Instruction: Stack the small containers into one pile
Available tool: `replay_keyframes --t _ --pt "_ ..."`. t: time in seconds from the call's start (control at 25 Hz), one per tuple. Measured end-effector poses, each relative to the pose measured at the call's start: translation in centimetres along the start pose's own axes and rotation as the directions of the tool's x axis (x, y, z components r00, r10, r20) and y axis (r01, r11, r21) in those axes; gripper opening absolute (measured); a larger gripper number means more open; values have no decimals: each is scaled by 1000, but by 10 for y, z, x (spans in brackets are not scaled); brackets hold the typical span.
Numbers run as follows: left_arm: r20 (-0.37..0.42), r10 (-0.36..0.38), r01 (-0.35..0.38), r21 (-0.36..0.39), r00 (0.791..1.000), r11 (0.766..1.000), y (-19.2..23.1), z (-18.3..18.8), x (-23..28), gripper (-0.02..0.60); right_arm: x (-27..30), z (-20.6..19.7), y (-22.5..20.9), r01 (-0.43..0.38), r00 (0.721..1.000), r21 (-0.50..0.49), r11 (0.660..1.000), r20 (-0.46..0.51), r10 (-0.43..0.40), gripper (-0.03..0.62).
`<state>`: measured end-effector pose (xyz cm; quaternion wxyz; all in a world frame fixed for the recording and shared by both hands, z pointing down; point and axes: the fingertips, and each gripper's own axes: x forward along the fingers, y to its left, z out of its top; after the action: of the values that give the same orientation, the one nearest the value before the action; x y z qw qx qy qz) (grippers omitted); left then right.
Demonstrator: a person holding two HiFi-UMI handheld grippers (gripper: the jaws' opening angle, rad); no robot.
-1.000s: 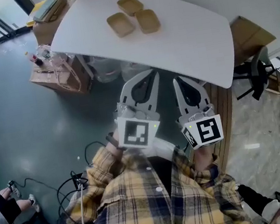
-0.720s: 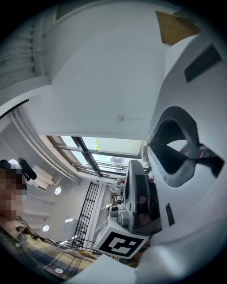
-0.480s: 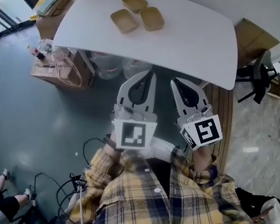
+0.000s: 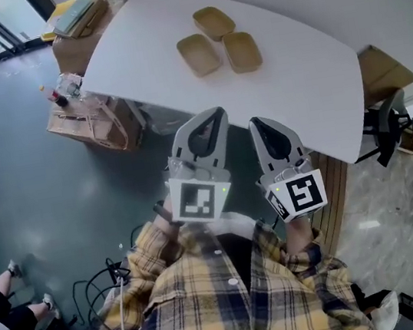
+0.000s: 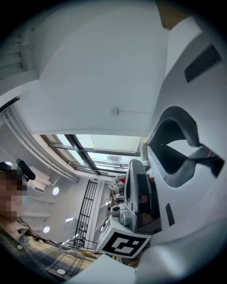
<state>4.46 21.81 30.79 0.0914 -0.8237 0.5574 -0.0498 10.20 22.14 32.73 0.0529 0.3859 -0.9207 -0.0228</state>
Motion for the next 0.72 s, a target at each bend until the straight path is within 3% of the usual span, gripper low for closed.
replay_keyframes --t 0.32,0.72 --pt "12 -73 72 15 997 997 95 -15 73 18 113 12 -21 56 998 10 998 -11 -56 15" --pt "-6 -181 181 -13 983 983 134 -36 122 18 169 0 -45 161 985 76 984 -76 -155 15"
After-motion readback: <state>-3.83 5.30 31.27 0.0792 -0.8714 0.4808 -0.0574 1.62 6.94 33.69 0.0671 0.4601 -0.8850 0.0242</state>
